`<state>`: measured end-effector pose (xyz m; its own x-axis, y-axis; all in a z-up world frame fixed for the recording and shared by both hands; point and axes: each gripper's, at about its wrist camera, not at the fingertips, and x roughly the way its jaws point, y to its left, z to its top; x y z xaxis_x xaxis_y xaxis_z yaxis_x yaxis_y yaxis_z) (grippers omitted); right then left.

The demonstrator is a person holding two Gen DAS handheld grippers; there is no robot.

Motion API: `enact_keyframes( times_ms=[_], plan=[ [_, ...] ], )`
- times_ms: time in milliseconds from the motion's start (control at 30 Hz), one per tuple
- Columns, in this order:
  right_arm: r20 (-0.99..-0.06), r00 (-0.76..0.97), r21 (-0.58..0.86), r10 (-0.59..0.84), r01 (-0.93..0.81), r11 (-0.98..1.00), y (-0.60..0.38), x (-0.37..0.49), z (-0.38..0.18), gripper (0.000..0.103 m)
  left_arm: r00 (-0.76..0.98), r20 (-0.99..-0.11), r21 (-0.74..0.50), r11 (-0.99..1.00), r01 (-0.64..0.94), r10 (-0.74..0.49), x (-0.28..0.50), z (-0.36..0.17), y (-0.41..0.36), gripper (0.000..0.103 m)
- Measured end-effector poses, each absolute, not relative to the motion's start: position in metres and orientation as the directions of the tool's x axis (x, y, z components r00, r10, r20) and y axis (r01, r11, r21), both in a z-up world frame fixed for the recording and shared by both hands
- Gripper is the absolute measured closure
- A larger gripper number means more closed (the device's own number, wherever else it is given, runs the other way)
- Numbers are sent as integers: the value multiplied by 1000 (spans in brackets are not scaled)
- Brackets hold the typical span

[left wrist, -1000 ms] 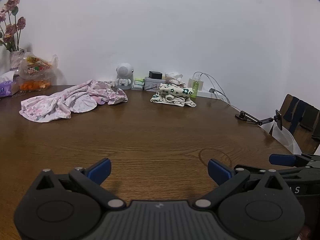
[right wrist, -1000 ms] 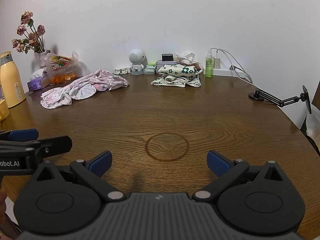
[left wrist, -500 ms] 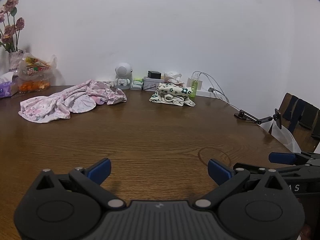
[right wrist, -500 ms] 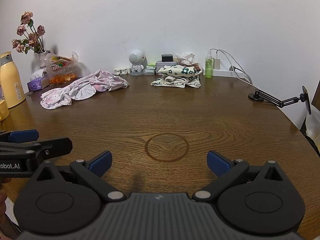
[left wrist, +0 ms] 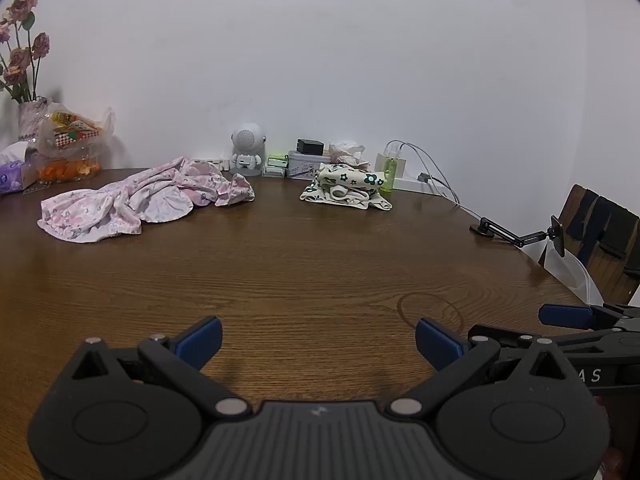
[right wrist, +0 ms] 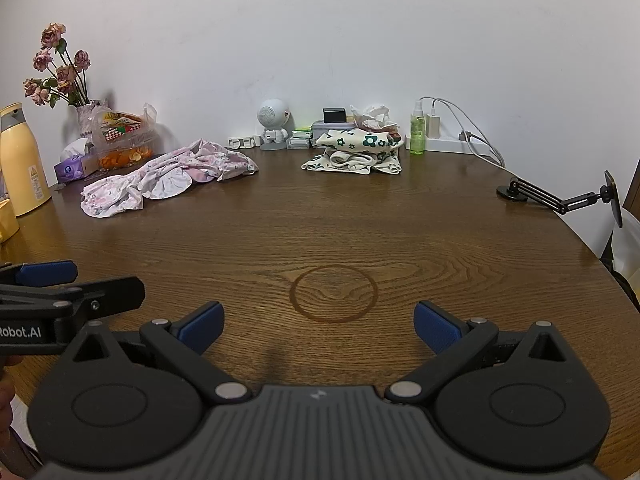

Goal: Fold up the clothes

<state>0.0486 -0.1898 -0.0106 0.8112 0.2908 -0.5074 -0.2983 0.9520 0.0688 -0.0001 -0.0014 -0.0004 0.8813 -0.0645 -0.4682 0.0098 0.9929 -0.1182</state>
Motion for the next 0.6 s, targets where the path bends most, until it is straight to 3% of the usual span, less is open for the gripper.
enact_keyframes(
  times_ms=[600],
  plan=[
    [-504,813,65,291,-301,952,-189,48,-10,0,884,-464,-114,993,14,-66,-2,0,-2,0]
  ],
)
